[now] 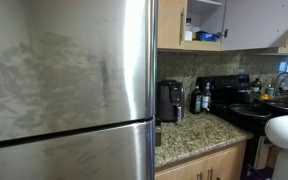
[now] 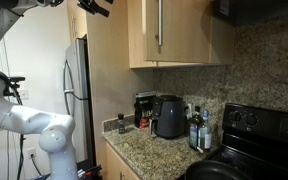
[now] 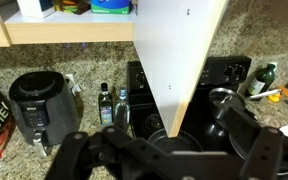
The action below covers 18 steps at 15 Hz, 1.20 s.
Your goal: Pick up the bottle with white objects and put it in the open kitchen unit and close it
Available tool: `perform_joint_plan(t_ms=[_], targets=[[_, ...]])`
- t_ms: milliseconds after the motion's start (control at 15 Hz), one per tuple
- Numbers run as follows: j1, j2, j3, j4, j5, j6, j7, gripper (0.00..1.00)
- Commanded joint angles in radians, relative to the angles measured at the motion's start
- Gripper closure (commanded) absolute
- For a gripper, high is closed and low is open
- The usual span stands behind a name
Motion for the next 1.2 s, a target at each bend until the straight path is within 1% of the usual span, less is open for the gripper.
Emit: perform_joint_plan(t_ms=[0, 67, 133, 200, 267, 333, 400, 467, 533, 600, 667, 733, 800, 867, 933, 1067, 1133], targets=[[-0.063, 0.163, -0.040, 0.135, 0.036, -0.032, 0.101, 0.00], [-0.140, 0.220, -0.059, 0.164, 0.117, -0.043, 0.067, 0.00], [-0.158, 0.251, -0.077, 0.191, 0.144, -0.053, 0.073, 0.00], [-0.203, 0.287, -0.091, 0.214, 0.190, -0.069, 0.068, 0.00], [-0.259, 0.324, -0.102, 0.240, 0.231, -0.107, 0.066, 0.00], [-0.288, 0.345, -0.112, 0.264, 0.254, -0.145, 0.065, 0.00], [-0.353, 0.392, -0.120, 0.298, 0.296, -0.188, 0.063, 0.00], [-0.397, 0.431, -0.124, 0.330, 0.332, -0.225, 0.063, 0.00], [-0.468, 0.481, -0.117, 0.359, 0.380, -0.263, 0.063, 0.00], [-0.343, 0.357, -0.124, 0.268, 0.301, -0.186, 0.063, 0.00], [-0.390, 0.392, -0.124, 0.292, 0.332, -0.214, 0.063, 0.00], [-0.419, 0.418, -0.122, 0.310, 0.347, -0.229, 0.063, 0.00], [-0.429, 0.435, -0.122, 0.322, 0.351, -0.233, 0.063, 0.00], [-0.499, 0.490, -0.090, 0.342, 0.393, -0.257, 0.063, 0.00], [-0.560, 0.553, -0.070, 0.372, 0.467, -0.284, 0.063, 0.00], [-0.636, 0.614, -0.031, 0.394, 0.606, -0.304, 0.064, 0.00], [-0.692, 0.641, 0.000, 0.398, 0.677, -0.312, 0.063, 0.00]])
